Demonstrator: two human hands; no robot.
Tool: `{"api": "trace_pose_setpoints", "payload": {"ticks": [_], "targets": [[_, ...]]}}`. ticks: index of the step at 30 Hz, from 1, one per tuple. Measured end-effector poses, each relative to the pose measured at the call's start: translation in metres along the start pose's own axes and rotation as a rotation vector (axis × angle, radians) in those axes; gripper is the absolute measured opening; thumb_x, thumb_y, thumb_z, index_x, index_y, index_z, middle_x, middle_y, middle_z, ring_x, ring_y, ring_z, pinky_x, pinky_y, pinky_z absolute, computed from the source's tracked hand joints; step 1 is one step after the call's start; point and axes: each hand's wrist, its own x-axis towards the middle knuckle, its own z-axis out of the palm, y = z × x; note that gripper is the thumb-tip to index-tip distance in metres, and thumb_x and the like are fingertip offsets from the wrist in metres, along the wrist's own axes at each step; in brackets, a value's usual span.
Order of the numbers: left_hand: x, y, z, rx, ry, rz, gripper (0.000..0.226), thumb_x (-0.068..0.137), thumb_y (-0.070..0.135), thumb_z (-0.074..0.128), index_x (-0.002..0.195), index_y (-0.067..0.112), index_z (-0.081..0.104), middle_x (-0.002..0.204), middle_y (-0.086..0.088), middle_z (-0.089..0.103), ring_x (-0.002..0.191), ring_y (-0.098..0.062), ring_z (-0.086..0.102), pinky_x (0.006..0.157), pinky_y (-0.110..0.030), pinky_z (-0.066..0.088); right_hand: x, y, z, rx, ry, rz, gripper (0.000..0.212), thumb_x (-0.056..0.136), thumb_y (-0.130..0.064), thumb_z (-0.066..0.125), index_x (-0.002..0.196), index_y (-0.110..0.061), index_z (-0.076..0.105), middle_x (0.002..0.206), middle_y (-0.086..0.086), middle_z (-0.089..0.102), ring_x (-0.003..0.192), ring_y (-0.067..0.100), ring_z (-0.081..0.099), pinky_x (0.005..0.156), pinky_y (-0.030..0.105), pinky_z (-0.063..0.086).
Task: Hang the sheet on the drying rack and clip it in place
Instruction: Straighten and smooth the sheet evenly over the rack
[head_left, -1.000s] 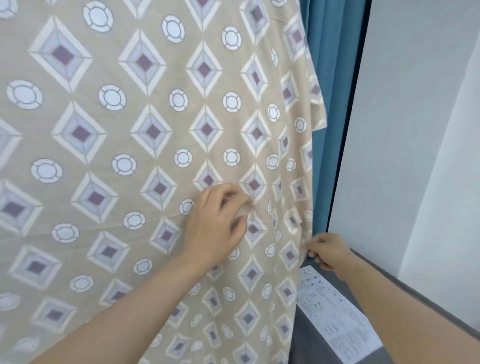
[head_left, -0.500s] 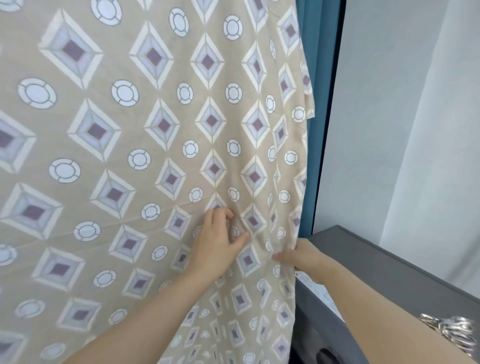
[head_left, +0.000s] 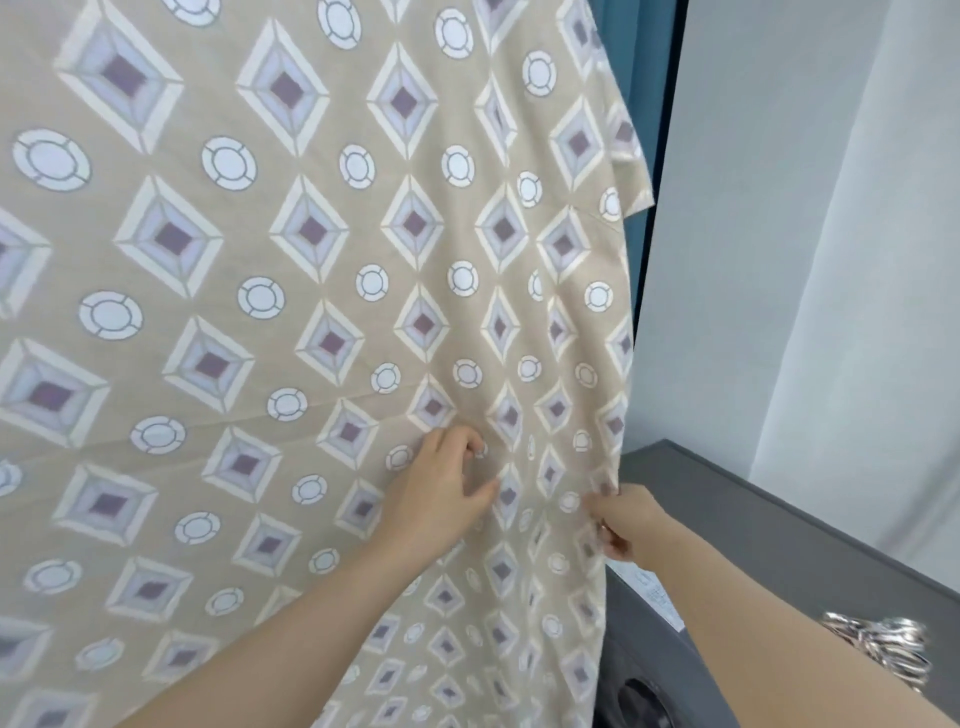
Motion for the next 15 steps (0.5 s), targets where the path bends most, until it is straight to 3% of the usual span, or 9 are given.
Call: {"api": "trace_pose_setpoints", "payload": {"ticks": [2, 5, 8, 10, 12, 15], "targets": [[0.001, -0.003, 0.0, -0.005, -0.002, -0.004, 0.03, 0.083, 0.029, 0.064, 0.11, 0.024, 0.049, 0.102, 0.015, 0.041, 0.081, -0.007, 0.051, 0.082, -0.032, 0.046, 0.004, -0.003, 0.0, 0.133, 0.113, -0.015, 0.015, 0.088, 0.004, 0.044, 0.076, -0.003, 0.049, 0.053, 0.011, 0.049, 0.041, 0.021, 0.048, 0.035, 0.023, 0.046], [0.002, -0.004, -0.001, 0.001, -0.035, -0.002, 0.034, 0.084, 0.029, 0.063, 0.115, 0.028, 0.049, 0.1, 0.019, 0.041, 0.075, 0.0, 0.052, 0.08, -0.027, 0.045, 0.011, -0.011, -0.001, 0.278, 0.202, -0.052, 0.019, 0.092, -0.003, 0.039, 0.106, 0.002, 0.051, 0.081, 0.015, 0.058, 0.067, 0.029, 0.057, 0.056, 0.038, 0.054], [0.003, -0.003, -0.002, 0.009, -0.083, 0.011, 0.037, 0.085, 0.031, 0.061, 0.119, 0.029, 0.047, 0.104, 0.019, 0.043, 0.079, -0.003, 0.054, 0.081, -0.026, 0.045, 0.006, -0.011, 0.008, 0.27, 0.025, -0.026, 0.039, 0.092, -0.023, 0.052, 0.128, -0.015, 0.038, 0.111, 0.004, 0.052, 0.094, 0.025, 0.052, 0.082, 0.049, 0.046], [0.004, -0.004, -0.001, 0.01, -0.087, 0.018, 0.037, 0.085, 0.029, 0.061, 0.119, 0.031, 0.047, 0.104, 0.02, 0.042, 0.078, 0.004, 0.051, 0.081, -0.025, 0.045, 0.007, -0.006, 0.014, 0.253, -0.158, 0.022, 0.065, 0.087, -0.033, 0.061, 0.141, -0.024, 0.025, 0.128, 0.0, 0.051, 0.108, 0.025, 0.053, 0.082, 0.047, 0.049], [0.004, -0.007, 0.0, 0.013, -0.072, 0.019, 0.034, 0.085, 0.026, 0.06, 0.116, 0.03, 0.048, 0.101, 0.021, 0.041, 0.078, 0.009, 0.047, 0.076, -0.019, 0.04, 0.009, -0.002, 0.021, 0.232, -0.309, 0.045, 0.072, 0.083, -0.039, 0.064, 0.144, -0.023, 0.028, 0.121, -0.001, 0.061, 0.102, 0.022, 0.061, 0.077, 0.042, 0.053], [0.002, -0.011, 0.003, 0.047, -0.09, 0.01, 0.026, 0.085, 0.026, 0.06, 0.109, 0.028, 0.051, 0.098, 0.017, 0.043, 0.079, 0.003, 0.046, 0.075, -0.022, 0.04, 0.007, -0.001, 0.032, 0.229, -0.412, 0.044, 0.039, 0.094, -0.041, 0.05, 0.124, -0.017, 0.054, 0.098, 0.002, 0.067, 0.084, 0.021, 0.063, 0.074, 0.038, 0.053]]}}
